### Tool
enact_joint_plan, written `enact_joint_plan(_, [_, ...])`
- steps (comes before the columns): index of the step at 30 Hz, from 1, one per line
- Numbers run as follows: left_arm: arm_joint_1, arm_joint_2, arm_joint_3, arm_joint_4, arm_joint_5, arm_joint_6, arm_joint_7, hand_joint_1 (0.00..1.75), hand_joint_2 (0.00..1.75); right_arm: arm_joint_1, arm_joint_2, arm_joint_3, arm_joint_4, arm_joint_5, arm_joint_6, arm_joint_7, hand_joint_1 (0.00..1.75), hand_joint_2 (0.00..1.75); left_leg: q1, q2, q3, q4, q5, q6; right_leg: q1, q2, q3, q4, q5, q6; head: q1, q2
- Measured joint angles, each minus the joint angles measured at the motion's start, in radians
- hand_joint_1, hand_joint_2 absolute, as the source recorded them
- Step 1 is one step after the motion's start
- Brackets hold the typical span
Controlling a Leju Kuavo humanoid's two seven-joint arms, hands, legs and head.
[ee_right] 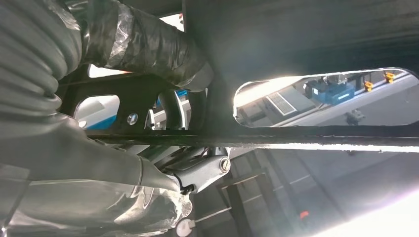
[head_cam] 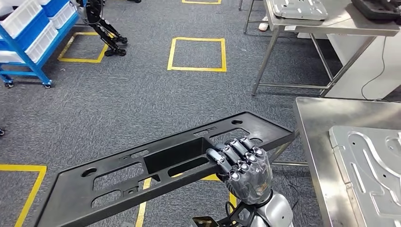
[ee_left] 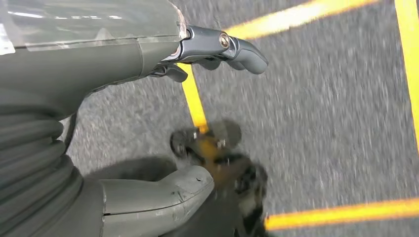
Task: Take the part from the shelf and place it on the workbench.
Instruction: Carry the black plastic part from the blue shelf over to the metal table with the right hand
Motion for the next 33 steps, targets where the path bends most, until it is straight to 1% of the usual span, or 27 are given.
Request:
enact_joint_plan(1, [-0.001, 0.000, 0.000, 0.000, 0.000, 0.000, 0.000, 0.00, 1.75, 0.000, -0.001, 0.000, 0.000, 0.000, 0.000, 0.000, 1.75, 1.75, 0.001, 0.011, 0.000, -0.005, 0.005, 0.007, 0.001, -0.020, -0.009, 0.017, -0.013, 0.004, 0.001, 0.000])
enact_joint_plan(3, [-0.002, -0.001, 0.001, 0.000, 0.000, -0.001, 0.002, 0.00, 1.75, -0.001, -0.002, 0.000, -0.001, -0.001, 0.000, 0.002, 1.75, 1.75, 0.001, 0.036, 0.000, -0.011, 0.009, 0.018, 0.003, -0.077, -0.050, 0.110, -0.069, 0.010, 0.004, 0.000])
enact_joint_plan(5, [0.002, 0.000, 0.002, 0.000, 0.000, -0.001, 0.004, 0.00, 1.75, -0.001, -0.004, 0.000, -0.002, -0.003, 0.000, 0.002, 1.75, 1.75, -0.002, 0.064, -0.002, -0.011, 0.009, 0.022, 0.001, -0.102, -0.101, 0.225, -0.120, 0.015, 0.005, 0.000])
enact_joint_plan(6, [0.004, 0.000, 0.003, 0.000, 0.000, -0.001, 0.005, 0.00, 1.75, 0.000, -0.005, 0.000, -0.002, -0.004, 0.000, 0.001, 1.75, 1.75, -0.003, 0.078, -0.003, -0.011, 0.008, 0.022, -0.001, -0.107, -0.111, 0.250, -0.123, 0.016, 0.005, 0.000])
enact_joint_plan(7, [0.005, 0.000, 0.003, 0.000, 0.000, 0.000, 0.005, 0.00, 1.75, 0.000, -0.006, 0.000, -0.002, -0.005, 0.000, 0.001, 1.75, 1.75, -0.003, 0.091, -0.002, -0.011, 0.007, 0.022, -0.002, -0.111, -0.101, 0.238, -0.107, 0.016, 0.005, 0.000])
enact_joint_plan(8, [0.004, 0.000, 0.003, 0.000, -0.001, 0.000, 0.005, 0.00, 1.75, 0.001, -0.007, 0.000, -0.002, -0.006, 0.000, 0.000, 1.75, 1.75, -0.004, 0.102, -0.001, -0.010, 0.006, 0.021, -0.002, -0.119, -0.074, 0.192, -0.079, 0.014, 0.005, 0.000])
enact_joint_plan(10, [0.002, -0.001, 0.003, 0.000, -0.003, 0.000, 0.005, 0.00, 1.75, -0.001, -0.007, 0.000, -0.002, -0.007, 0.000, -0.001, 1.75, 1.75, -0.006, 0.122, 0.003, -0.010, 0.002, 0.016, 0.006, -0.163, 0.001, 0.058, -0.029, 0.003, 0.005, 0.000])
enact_joint_plan(11, [0.002, -0.001, 0.003, 0.000, -0.004, 0.001, 0.005, 0.00, 1.75, -0.002, -0.007, 0.000, -0.003, -0.007, 0.000, -0.001, 1.75, 1.75, -0.009, 0.131, 0.005, -0.009, 0.000, 0.012, 0.012, -0.181, 0.025, 0.011, -0.018, -0.003, 0.005, 0.000])
enact_joint_plan(12, [0.001, -0.002, 0.003, 0.000, -0.005, 0.002, 0.005, 0.00, 1.75, -0.003, -0.007, 0.000, -0.003, -0.007, 0.000, -0.001, 1.75, 1.75, -0.010, 0.140, 0.006, -0.010, -0.002, 0.007, 0.017, -0.193, 0.036, -0.014, -0.017, -0.009, 0.005, 0.000])
enact_joint_plan(14, [0.000, -0.002, 0.003, 0.000, -0.007, 0.002, 0.005, 0.00, 1.75, -0.003, -0.006, 0.000, -0.004, -0.007, 0.000, -0.002, 1.75, 1.75, -0.013, 0.161, 0.010, -0.012, -0.004, -0.002, 0.019, -0.176, 0.034, -0.021, -0.016, -0.016, 0.004, 0.000])
enact_joint_plan(15, [-0.002, -0.002, 0.003, 0.000, -0.007, 0.003, 0.005, 0.00, 1.75, -0.003, -0.006, 0.000, -0.004, -0.007, 0.000, -0.002, 1.75, 1.75, -0.012, 0.158, 0.012, -0.009, -0.009, -0.008, 0.016, -0.164, 0.035, -0.026, -0.012, -0.020, 0.004, 0.000])
enact_joint_plan(17, [-0.005, -0.002, 0.003, 0.000, -0.007, 0.003, 0.005, 0.00, 1.75, -0.003, -0.006, 0.000, -0.005, -0.007, 0.000, -0.003, 1.75, 1.75, -0.009, 0.115, -0.005, 0.037, -0.045, -0.017, 0.007, -0.142, 0.039, -0.037, -0.005, -0.031, 0.004, 0.000])
enact_joint_plan(18, [-0.005, -0.002, 0.003, 0.000, -0.007, 0.004, 0.005, 0.00, 1.75, -0.004, -0.005, 0.000, -0.005, -0.007, 0.000, -0.004, 1.75, 1.75, -0.006, 0.084, -0.028, 0.088, -0.075, -0.019, 0.004, -0.131, 0.040, -0.039, -0.003, -0.034, 0.004, 0.000])
enact_joint_plan(19, [-0.003, -0.002, 0.003, 0.000, -0.007, 0.004, 0.005, 0.00, 1.75, -0.004, -0.005, 0.000, -0.005, -0.007, 0.000, -0.004, 1.75, 1.75, -0.005, 0.065, -0.058, 0.151, -0.106, -0.022, 0.004, -0.120, 0.038, -0.038, -0.002, -0.037, 0.004, 0.000])
enact_joint_plan(20, [-0.001, -0.002, 0.003, 0.000, -0.007, 0.004, 0.005, 0.00, 1.75, -0.004, -0.004, 0.000, -0.005, -0.007, 0.000, -0.004, 1.75, 1.75, -0.005, 0.057, -0.087, 0.211, -0.129, -0.024, 0.004, -0.107, 0.037, -0.036, -0.002, -0.038, 0.004, 0.000])
enact_joint_plan(21, [0.001, -0.001, 0.003, 0.000, -0.007, 0.004, 0.006, 0.00, 1.75, -0.003, -0.004, 0.000, -0.005, -0.007, 0.000, -0.004, 1.75, 1.75, -0.004, 0.054, -0.107, 0.247, -0.135, -0.026, 0.004, -0.092, 0.036, -0.033, -0.003, -0.038, 0.004, 0.000])
enact_joint_plan(22, [0.003, -0.001, 0.003, 0.000, -0.008, 0.004, 0.006, 0.00, 1.75, -0.003, -0.004, 0.000, -0.005, -0.006, 0.000, -0.005, 1.75, 1.75, -0.002, 0.053, -0.110, 0.248, -0.120, -0.028, 0.003, -0.077, 0.035, -0.030, -0.004, -0.037, 0.004, 0.000])
enact_joint_plan(23, [0.004, -0.001, 0.003, 0.000, -0.009, 0.004, 0.005, 0.00, 1.75, -0.003, -0.004, 0.000, -0.005, -0.006, 0.000, -0.005, 1.75, 1.75, 0.000, 0.050, -0.096, 0.213, -0.088, -0.030, 0.002, -0.062, 0.034, -0.025, -0.005, -0.035, 0.004, 0.000])
enact_joint_plan(24, [0.003, -0.001, 0.003, 0.000, -0.009, 0.004, 0.005, 0.00, 1.75, -0.003, -0.004, 0.000, -0.005, -0.005, 0.000, -0.006, 1.75, 1.75, 0.004, 0.038, -0.070, 0.153, -0.050, -0.032, 0.000, -0.048, 0.033, -0.019, -0.008, -0.031, 0.004, 0.000])
enact_joint_plan(25, [0.003, -0.001, 0.003, 0.000, -0.010, 0.005, 0.005, 0.00, 1.75, -0.003, -0.004, 0.000, -0.005, -0.004, 0.000, -0.007, 1.75, 1.75, 0.008, 0.015, -0.045, 0.094, -0.023, -0.033, 0.000, -0.036, 0.030, -0.012, -0.011, -0.026, 0.004, 0.000])
enact_joint_plan(26, [0.002, -0.001, 0.003, 0.000, -0.010, 0.005, 0.005, 0.00, 1.75, -0.003, -0.004, 0.000, -0.005, -0.002, 0.000, -0.008, 1.75, 1.75, 0.011, -0.006, -0.026, 0.051, -0.009, -0.031, 0.000, -0.024, 0.025, -0.004, -0.014, -0.020, 0.004, 0.000])
enact_joint_plan(27, [0.002, -0.001, 0.003, 0.000, -0.012, 0.004, 0.004, 0.00, 1.75, -0.003, -0.003, 0.000, -0.005, 0.000, 0.000, -0.009, 1.75, 1.75, 0.011, -0.023, -0.017, 0.028, -0.006, -0.027, -0.001, -0.013, 0.019, 0.002, -0.014, -0.014, 0.004, 0.000])
enact_joint_plan(28, [0.001, -0.001, 0.003, 0.000, -0.013, 0.004, 0.003, 0.00, 1.75, -0.002, -0.002, 0.000, -0.006, 0.002, 0.000, -0.010, 1.75, 1.75, 0.009, -0.029, -0.015, 0.024, -0.011, -0.022, -0.002, -0.003, 0.013, 0.003, -0.013, -0.007, 0.004, 0.000])
enact_joint_plan(29, [0.000, -0.001, 0.003, 0.000, -0.015, 0.004, 0.003, 0.00, 1.75, -0.001, -0.002, 0.000, -0.007, 0.004, 0.000, -0.011, 1.75, 1.75, 0.008, -0.021, -0.014, 0.020, -0.009, -0.014, -0.003, 0.008, 0.009, 0.002, -0.009, -0.001, 0.004, 0.000])
enact_joint_plan(30, [0.000, 0.000, 0.003, 0.000, -0.016, 0.004, 0.002, 0.00, 1.75, 0.001, -0.001, 0.000, -0.009, 0.006, 0.000, -0.011, 1.75, 1.75, 0.008, -0.010, -0.013, 0.016, -0.005, -0.006, -0.005, 0.009, 0.007, 0.002, -0.008, 0.004, 0.004, 0.000])
enact_joint_plan(31, [-0.001, 0.000, 0.003, 0.000, -0.017, 0.004, 0.002, 0.00, 1.75, 0.003, -0.001, 0.000, -0.011, 0.007, 0.000, -0.013, 1.75, 1.75, 0.008, 0.001, -0.011, 0.011, -0.001, 0.002, -0.005, -0.008, 0.002, 0.011, -0.013, 0.009, 0.005, 0.000])
enact_joint_plan(33, [-0.003, 0.000, 0.003, 0.000, -0.018, 0.005, 0.001, 0.00, 1.75, 0.005, -0.001, 0.000, -0.015, 0.009, 0.000, -0.017, 1.75, 1.75, 0.007, 0.026, -0.008, 0.002, 0.004, 0.014, -0.003, -0.066, -0.032, 0.084, -0.056, 0.017, 0.006, 0.000])
